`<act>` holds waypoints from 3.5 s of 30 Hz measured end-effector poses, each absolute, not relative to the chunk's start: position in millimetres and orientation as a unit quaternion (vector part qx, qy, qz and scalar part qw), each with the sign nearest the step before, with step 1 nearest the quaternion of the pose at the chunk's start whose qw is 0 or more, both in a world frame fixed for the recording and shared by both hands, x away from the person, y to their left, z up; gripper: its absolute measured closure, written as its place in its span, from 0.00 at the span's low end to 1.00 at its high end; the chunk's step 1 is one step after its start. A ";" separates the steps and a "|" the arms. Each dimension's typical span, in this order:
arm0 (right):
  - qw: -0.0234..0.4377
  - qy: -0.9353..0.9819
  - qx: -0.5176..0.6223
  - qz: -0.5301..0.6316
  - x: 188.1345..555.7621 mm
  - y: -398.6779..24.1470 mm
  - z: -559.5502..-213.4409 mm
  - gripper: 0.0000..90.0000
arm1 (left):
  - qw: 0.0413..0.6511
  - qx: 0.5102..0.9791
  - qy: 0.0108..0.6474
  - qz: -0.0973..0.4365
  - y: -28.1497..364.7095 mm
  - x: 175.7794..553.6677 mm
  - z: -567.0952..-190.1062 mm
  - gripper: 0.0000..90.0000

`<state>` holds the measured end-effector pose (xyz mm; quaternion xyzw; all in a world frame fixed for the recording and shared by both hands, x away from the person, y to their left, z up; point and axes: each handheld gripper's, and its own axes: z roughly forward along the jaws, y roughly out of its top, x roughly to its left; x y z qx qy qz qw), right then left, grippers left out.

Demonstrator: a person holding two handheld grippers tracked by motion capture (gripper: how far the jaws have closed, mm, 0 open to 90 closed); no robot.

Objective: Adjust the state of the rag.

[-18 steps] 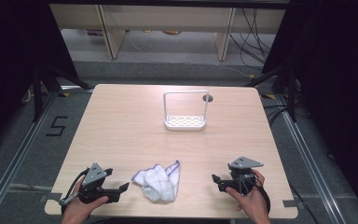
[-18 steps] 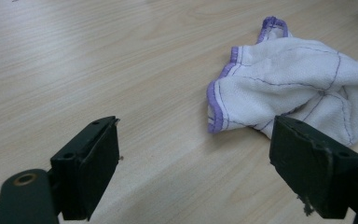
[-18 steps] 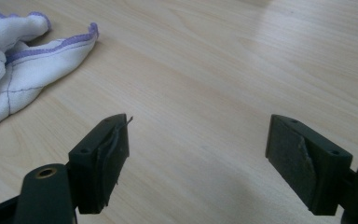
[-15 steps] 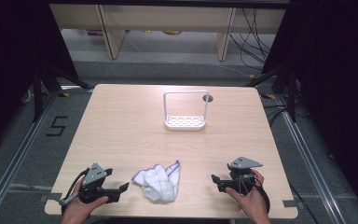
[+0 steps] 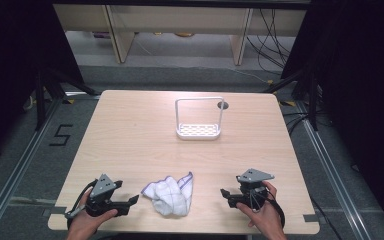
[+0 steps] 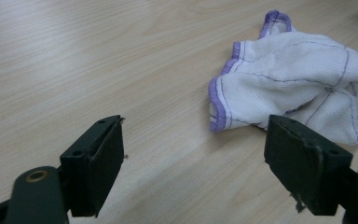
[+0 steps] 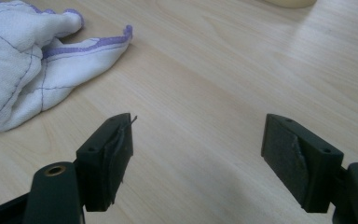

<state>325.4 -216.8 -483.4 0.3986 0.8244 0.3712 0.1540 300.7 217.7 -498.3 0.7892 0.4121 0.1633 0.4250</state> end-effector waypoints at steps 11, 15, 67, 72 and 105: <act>0.157 0.838 0.365 0.375 334.9 -197.6 -480.7 0.33 | 0.410 0.816 0.382 0.145 207.3 315.1 -502.6 0.30; 0.150 0.843 0.358 0.373 342.0 -188.5 -479.7 0.36 | 0.419 0.811 0.387 0.130 204.2 319.5 -505.2 0.35; 0.167 0.839 0.328 0.400 418.2 -168.7 -432.2 0.97 | 0.481 0.801 0.309 0.179 190.7 358.7 -456.0 0.98; 0.192 0.817 0.369 0.399 436.3 -195.0 -415.4 0.97 | 0.488 0.796 0.302 0.195 185.8 373.3 -445.2 0.98; 0.144 0.819 0.393 0.392 438.1 -188.0 -440.1 0.63 | 0.432 0.845 0.290 0.127 171.4 333.5 -508.8 0.96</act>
